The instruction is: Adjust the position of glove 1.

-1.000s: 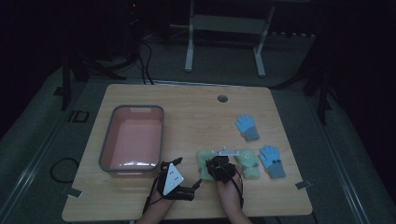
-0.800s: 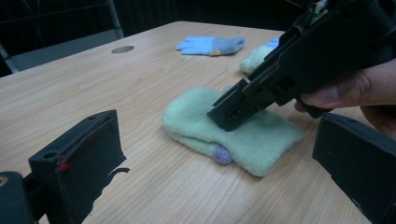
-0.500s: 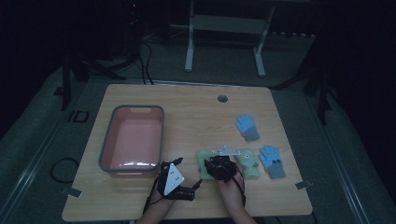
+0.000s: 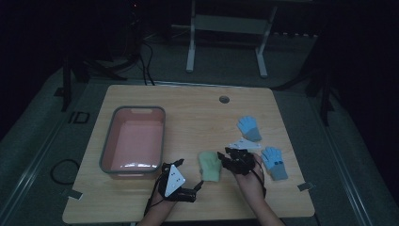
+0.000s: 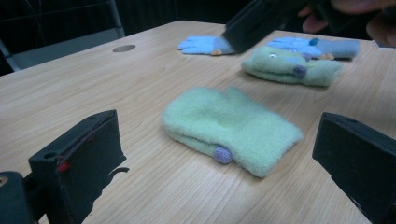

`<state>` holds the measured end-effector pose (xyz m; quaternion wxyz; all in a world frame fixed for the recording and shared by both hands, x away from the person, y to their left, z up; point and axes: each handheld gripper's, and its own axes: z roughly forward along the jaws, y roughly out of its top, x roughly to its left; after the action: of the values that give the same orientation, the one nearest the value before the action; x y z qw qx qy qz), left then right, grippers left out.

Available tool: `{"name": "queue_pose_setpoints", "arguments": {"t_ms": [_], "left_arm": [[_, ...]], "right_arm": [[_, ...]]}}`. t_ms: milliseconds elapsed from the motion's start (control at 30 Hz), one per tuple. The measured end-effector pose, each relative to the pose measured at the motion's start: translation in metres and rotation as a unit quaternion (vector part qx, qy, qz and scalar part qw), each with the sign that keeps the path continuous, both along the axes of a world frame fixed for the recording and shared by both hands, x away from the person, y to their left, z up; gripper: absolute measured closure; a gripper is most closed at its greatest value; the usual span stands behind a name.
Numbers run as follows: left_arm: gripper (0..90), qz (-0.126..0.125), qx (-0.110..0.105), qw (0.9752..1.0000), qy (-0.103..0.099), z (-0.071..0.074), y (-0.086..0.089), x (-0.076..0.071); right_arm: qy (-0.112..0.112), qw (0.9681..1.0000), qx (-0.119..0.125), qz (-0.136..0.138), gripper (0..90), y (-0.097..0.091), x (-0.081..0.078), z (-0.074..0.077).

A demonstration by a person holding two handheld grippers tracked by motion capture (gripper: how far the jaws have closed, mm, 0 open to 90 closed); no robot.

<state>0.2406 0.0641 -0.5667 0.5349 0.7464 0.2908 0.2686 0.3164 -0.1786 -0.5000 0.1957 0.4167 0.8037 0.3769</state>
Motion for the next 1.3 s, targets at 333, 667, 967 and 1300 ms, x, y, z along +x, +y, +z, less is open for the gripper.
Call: {"name": "queue_pose_setpoints", "arguments": {"t_ms": [333, 667, 967, 1300], "left_arm": [[1.6, 0.001, -0.001, 1.0000, -0.001, 0.000, 0.000, 0.000], [1.6, 0.000, -0.005, 1.0000, 0.000, 0.000, 0.001, 0.000], [1.6, 0.001, -0.005, 1.0000, -0.001, 0.000, 0.000, 0.000], [1.6, 0.000, -0.005, 1.0000, -0.002, 0.000, 0.001, 0.000]], "right_arm": [[-0.020, 0.9996, 0.007, 0.021, 63.7, -0.054, 0.018, 0.018], [0.000, 0.9993, -0.020, 0.032, 64.8, -0.094, 0.022, 0.007], [0.027, 0.9987, -0.025, 0.035, 65.7, -0.115, 0.015, -0.018], [0.049, 0.9972, -0.040, 0.039, 63.7, -0.111, 0.012, -0.042]]}}
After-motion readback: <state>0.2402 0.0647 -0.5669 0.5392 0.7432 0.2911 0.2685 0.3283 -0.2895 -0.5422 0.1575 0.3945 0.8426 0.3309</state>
